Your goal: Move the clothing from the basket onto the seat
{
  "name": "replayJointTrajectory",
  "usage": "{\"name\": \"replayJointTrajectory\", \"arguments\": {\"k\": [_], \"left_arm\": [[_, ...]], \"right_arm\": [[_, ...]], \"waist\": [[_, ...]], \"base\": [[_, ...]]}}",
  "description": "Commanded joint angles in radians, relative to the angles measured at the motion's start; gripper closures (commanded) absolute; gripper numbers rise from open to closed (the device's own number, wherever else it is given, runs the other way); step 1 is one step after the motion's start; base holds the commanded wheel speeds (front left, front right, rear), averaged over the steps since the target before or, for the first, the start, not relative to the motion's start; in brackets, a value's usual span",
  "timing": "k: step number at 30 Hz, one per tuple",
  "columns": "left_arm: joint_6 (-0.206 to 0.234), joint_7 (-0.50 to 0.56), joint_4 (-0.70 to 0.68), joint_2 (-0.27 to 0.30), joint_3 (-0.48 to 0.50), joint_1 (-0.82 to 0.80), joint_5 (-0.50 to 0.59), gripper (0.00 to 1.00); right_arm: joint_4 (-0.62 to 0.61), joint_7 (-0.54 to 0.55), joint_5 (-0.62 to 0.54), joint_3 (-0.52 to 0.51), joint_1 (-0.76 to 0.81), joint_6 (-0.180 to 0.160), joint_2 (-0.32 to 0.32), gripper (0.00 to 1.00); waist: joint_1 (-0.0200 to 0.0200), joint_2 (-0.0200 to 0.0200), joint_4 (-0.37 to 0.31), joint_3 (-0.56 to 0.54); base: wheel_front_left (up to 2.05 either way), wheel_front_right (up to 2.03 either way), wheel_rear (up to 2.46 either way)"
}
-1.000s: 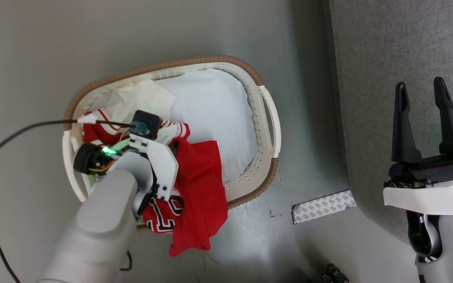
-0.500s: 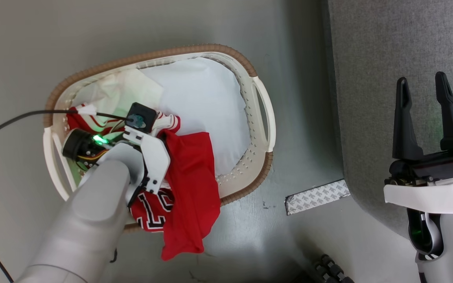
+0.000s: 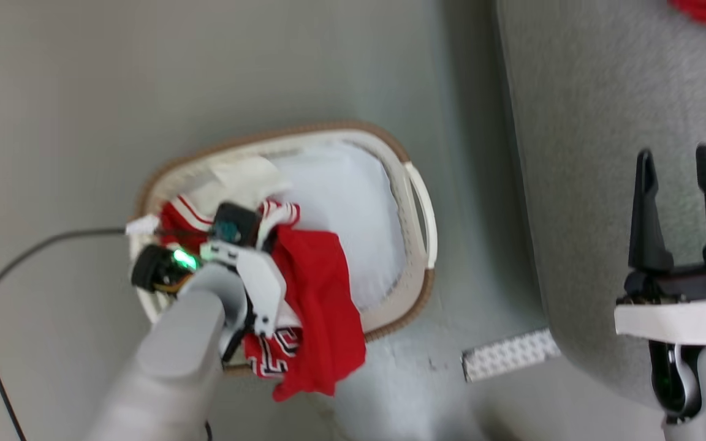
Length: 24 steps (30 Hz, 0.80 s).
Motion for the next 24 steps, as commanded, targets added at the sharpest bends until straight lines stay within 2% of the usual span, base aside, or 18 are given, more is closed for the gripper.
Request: {"name": "replayJointTrajectory", "arguments": {"k": [1, 13, 17, 24], "left_arm": [[-0.007, -0.024, -0.006, -0.003, 0.007, 0.036, -0.019, 1.0], [-0.012, -0.123, -0.133, -0.03, 0.048, 0.234, -0.129, 1.0], [0.008, -0.141, -0.217, -0.028, 0.065, 0.309, -0.163, 1.0], [0.061, -0.115, -0.428, 0.011, 0.093, 0.466, -0.195, 1.0]], "right_arm": [[0.016, 0.001, -0.013, -0.014, 0.028, -0.002, -0.001, 0.0], [0.119, 0.001, -0.08, -0.067, 0.202, -0.002, -0.002, 0.0], [0.147, 0.001, -0.093, -0.054, 0.261, -0.002, -0.002, 0.0], [0.186, 0.001, -0.093, -0.007, 0.359, -0.002, -0.002, 0.0]], "waist": [[0.0, 0.0, 0.056, -0.132], [0.0, 0.0, 0.177, -0.499], [0.0, 0.0, 0.204, -0.605], [0.0, 0.0, 0.222, -0.774]], "base": [[0.0, 0.0, 0.0], [0.0, 0.0, 0.0], [0.0, 0.0, 0.0], [0.0, 0.0, 0.0]]}}
